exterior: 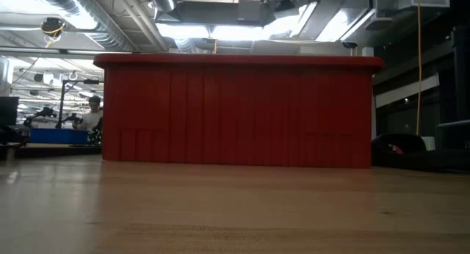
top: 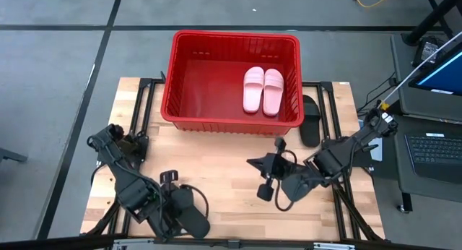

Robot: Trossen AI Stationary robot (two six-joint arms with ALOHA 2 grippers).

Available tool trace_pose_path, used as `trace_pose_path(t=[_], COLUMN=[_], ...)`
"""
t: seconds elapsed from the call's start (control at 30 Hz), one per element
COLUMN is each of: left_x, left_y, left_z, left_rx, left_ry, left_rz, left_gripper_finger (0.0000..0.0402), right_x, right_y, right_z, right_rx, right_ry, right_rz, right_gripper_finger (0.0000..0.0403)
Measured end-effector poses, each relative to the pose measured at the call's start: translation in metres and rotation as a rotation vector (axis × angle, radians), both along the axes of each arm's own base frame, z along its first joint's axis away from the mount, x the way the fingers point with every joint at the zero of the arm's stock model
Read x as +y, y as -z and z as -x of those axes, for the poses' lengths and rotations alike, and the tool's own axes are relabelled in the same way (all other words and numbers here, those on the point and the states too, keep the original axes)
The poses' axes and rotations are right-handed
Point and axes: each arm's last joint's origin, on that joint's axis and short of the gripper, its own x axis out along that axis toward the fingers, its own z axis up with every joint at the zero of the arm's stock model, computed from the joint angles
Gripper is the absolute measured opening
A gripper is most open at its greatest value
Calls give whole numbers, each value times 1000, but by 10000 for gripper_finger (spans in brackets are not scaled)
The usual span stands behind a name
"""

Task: Pick and place slides into bin
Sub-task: Put the bottom black slide into the bin

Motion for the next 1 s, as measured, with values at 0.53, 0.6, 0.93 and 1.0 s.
trace_pose_path(t=[0.53,0.6,0.93,1.0], left_x=[-19,-22,-33,-35], left_y=[25,32,64,62], left_z=[-1,-6,-13,-15], left_rx=[-35,-51,-40,-73], left_ry=[-355,-355,-358,-358], left_rz=[171,196,253,279], left_gripper_finger=[2,2,1,1], right_x=[6,6,8,9], right_y=[50,49,48,48], right_z=[7,8,9,9], right_rx=[18,26,40,46], right_ry=[79,68,20,11], right_rz=[122,142,115,124], right_gripper_finger=[5,5,5,5])
